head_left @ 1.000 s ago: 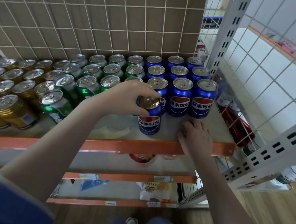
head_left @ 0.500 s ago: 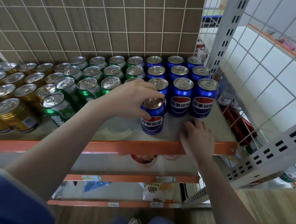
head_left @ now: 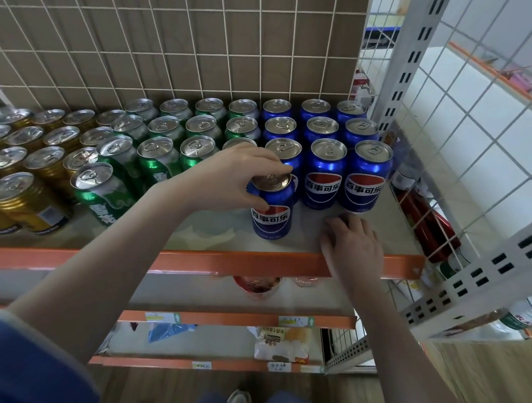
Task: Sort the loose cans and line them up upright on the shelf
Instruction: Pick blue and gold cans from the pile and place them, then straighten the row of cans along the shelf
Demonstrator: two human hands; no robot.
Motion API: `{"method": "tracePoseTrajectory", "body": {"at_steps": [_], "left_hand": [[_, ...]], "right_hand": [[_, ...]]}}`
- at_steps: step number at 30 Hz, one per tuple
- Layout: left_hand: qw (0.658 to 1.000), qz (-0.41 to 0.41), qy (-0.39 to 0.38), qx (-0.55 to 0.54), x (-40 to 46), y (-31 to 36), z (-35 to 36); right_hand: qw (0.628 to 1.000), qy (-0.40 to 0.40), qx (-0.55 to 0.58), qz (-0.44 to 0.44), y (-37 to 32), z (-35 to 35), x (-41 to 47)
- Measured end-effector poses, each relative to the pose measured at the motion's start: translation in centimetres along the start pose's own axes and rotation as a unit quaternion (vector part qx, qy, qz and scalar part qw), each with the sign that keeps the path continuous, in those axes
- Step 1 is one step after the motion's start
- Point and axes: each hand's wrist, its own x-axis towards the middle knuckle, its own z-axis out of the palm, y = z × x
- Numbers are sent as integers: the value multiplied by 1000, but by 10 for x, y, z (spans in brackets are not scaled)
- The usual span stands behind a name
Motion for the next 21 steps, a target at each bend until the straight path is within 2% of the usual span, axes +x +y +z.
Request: {"method": "tracePoseTrajectory", "body": {"at_steps": [6,10,15,21], "left_hand": [[999,-35,23,14,-8,8,8],[989,-108,102,7,-29,32,23],[924,-287,251,33,-73,57,50],[874,-423,239,21,-146,49,74]], "right_hand": [[998,-49,37,-6,0,-7,-1],[998,8,54,-22,-2,-15,-16],[992,76,86,-46,-12,-26,-40],[990,74,96,-74,-52,-34,-67]]}}
